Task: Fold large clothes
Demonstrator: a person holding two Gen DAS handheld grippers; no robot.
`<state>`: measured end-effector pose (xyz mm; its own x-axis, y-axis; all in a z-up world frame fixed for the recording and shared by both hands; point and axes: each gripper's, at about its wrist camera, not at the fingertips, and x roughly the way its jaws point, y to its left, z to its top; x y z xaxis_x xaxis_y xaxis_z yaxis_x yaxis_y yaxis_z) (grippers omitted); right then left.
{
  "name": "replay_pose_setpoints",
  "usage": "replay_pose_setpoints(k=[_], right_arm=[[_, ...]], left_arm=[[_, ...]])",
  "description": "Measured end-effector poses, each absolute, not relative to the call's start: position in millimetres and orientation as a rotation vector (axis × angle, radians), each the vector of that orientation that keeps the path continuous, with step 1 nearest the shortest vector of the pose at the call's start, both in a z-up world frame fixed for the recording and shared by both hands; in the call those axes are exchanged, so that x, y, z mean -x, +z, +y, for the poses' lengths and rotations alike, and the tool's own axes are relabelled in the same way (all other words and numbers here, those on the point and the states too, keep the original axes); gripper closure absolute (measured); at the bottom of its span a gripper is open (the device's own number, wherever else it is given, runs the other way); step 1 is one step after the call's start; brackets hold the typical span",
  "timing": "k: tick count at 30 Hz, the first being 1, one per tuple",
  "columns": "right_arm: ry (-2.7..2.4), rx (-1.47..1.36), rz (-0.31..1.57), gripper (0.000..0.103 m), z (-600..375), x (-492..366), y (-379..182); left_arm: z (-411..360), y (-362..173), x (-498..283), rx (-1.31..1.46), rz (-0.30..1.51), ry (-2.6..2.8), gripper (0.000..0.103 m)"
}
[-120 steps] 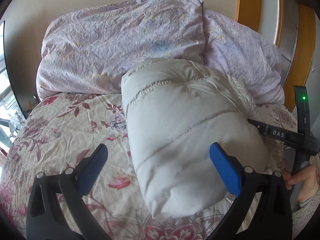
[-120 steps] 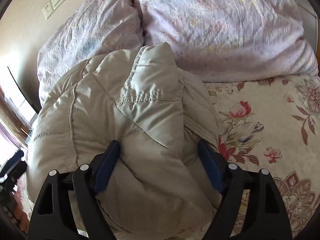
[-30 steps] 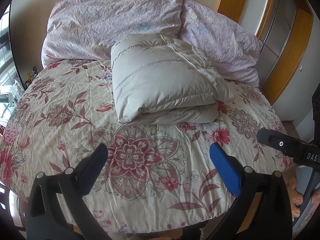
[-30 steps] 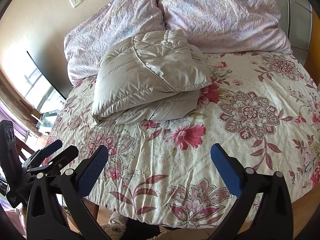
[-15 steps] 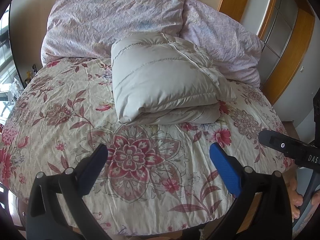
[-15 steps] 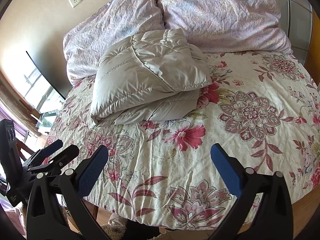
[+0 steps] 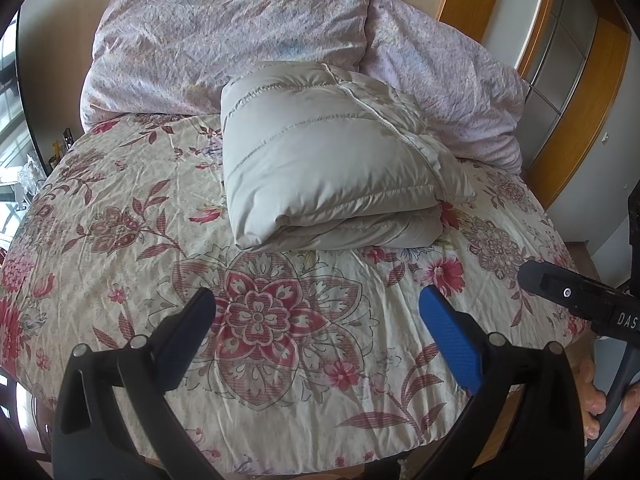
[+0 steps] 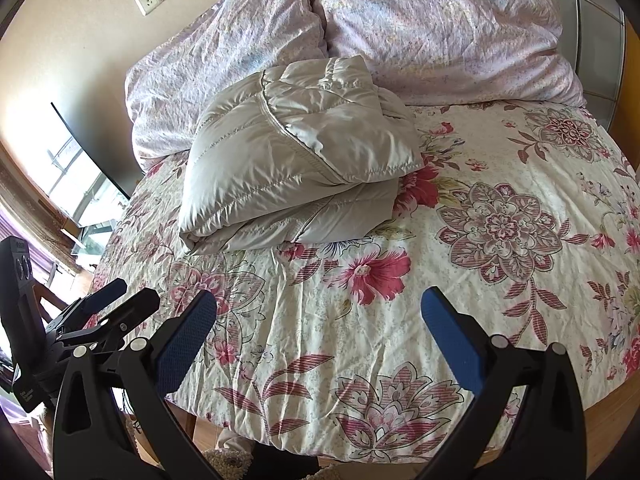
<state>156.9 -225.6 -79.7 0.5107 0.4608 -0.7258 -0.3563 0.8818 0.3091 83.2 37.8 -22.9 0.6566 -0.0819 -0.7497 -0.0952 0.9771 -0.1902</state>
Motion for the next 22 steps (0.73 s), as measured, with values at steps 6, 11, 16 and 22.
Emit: replay_pose_setpoints(k=[6,11,16,22], right_arm=[[0.493,-0.126,0.911,0.001,-225.2,-158.6,-80.9],[0.491,-0.126,0.909,0.001,-224.5,-159.0,-82.0],[0.491,-0.126,0.911,0.001,-224.5,-160.7,-82.4],[0.491,-0.127,0.912,0.001,-225.2,-160.8,-83.0]], left_arm=[[38.1,-23.9,-84.9,0.219,0.854,0.01,0.002],[37.6,-23.5,-85.5,0.213,0.845,0.018,0.002],[37.1,-23.7,-85.5,0.211,0.848,0.012,0.002],[38.6,-25.2,-86.4,0.221,0.855,0.013,0.002]])
